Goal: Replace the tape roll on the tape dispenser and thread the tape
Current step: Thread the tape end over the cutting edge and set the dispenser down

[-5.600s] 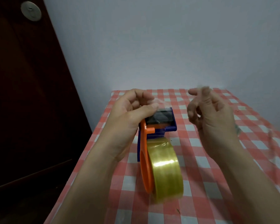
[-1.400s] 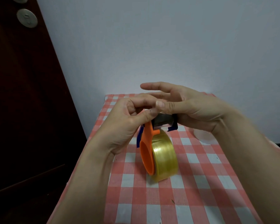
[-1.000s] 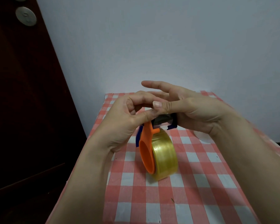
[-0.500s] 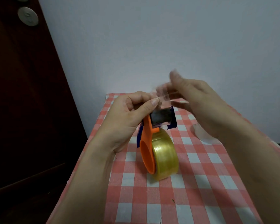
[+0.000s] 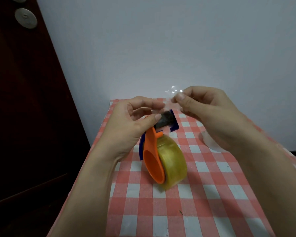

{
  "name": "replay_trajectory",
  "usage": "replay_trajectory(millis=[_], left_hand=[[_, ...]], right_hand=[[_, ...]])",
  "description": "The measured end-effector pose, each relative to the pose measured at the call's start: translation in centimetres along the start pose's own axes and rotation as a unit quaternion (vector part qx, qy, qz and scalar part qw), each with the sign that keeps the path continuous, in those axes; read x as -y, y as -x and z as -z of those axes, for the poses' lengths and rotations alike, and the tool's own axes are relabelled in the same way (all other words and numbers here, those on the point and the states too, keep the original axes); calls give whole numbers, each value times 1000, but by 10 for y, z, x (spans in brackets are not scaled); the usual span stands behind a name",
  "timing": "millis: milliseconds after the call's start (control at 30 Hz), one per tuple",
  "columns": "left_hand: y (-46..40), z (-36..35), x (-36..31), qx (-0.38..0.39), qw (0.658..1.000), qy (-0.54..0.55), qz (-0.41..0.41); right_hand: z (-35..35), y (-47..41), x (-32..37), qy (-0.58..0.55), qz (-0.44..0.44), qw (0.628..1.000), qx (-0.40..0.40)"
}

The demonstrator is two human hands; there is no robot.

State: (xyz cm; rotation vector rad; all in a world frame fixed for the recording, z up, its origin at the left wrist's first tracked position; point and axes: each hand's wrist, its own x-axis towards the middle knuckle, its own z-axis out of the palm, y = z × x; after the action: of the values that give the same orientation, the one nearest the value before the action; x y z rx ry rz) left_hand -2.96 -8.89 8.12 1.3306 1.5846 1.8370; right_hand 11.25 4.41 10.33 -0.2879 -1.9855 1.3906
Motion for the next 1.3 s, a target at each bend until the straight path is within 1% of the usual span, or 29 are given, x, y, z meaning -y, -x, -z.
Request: replay_trajectory(millis=[100, 233, 300, 400, 667, 767, 867, 933, 1033, 1100, 1167, 1300], left_hand=[[0, -3, 0, 2, 1000, -1, 10], [-1, -2, 1, -2, 1000, -12, 25], [0, -1, 0, -2, 1000, -6, 27], [1, -2, -2, 5, 999, 32, 28], [4, -3, -7, 12, 999, 22, 29], [5, -4, -9, 5, 999, 10, 31], [7, -4, -10, 6, 999, 5, 36], [7, -3, -10, 8, 999, 2, 43], [7, -2, -8, 24, 998, -38, 45], [7, -2, -8, 27, 996, -78, 39], [7, -1, -8, 21, 994, -104, 38], [7, -1, -10, 17, 993, -102, 57]], right_hand=[[-6, 0, -2, -26, -35, 998, 46], [-12, -2, -4, -66, -66, 994, 53], [-13, -3, -6, -62, -68, 995, 48], [-16, -4, -7, -59, -66, 995, 49], [-18, -5, -4, -51, -76, 994, 59], [-18, -5, -2, -28, -109, 992, 62], [-21, -7, 0, 20, -145, 988, 55], [-20, -9, 2, 27, -181, 982, 54], [-18, -9, 5, -31, -233, 968, 89], [-18, -9, 3, -59, -254, 961, 95], [-19, -10, 1, -85, -260, 957, 93], [-28, -10, -2, -134, -259, 954, 74]])
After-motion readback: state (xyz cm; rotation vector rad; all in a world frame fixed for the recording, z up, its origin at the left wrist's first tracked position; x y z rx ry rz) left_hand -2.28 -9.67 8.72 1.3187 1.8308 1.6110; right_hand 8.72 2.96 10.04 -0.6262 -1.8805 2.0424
